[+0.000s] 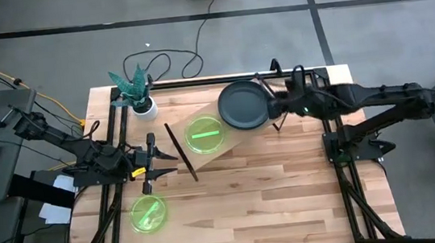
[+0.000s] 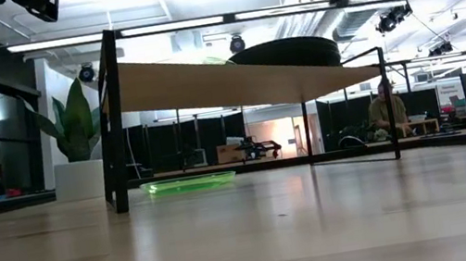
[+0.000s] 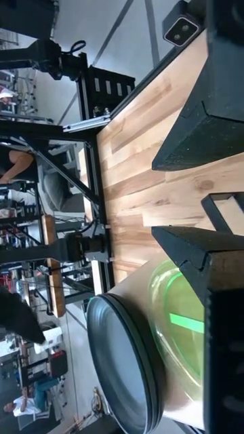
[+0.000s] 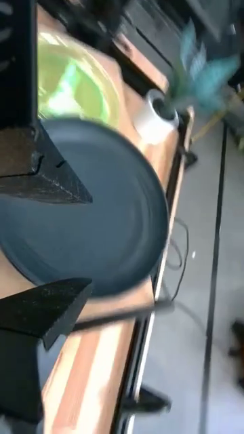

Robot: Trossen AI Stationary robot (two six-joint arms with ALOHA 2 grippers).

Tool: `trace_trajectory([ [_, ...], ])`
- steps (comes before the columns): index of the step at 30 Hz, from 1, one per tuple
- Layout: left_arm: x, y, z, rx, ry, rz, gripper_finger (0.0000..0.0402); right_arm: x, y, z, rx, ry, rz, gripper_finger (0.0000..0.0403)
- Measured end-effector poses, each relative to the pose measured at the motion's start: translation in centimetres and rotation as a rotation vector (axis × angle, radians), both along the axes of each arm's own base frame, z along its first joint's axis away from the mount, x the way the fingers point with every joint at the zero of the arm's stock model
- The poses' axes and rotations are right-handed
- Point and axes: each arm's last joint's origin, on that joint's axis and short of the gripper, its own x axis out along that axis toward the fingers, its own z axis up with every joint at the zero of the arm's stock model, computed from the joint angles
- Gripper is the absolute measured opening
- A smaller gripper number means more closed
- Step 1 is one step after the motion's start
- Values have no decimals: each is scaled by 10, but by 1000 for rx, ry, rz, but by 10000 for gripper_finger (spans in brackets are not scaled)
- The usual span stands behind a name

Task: Place and stack plates onto a shelf
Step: Stack the bottom green plate on top of the green plate on the shelf

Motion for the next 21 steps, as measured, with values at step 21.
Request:
trace_trajectory([
  [21, 9, -17, -20, -484, 272, -218, 131, 51, 189, -69, -344, 8, 405, 170],
])
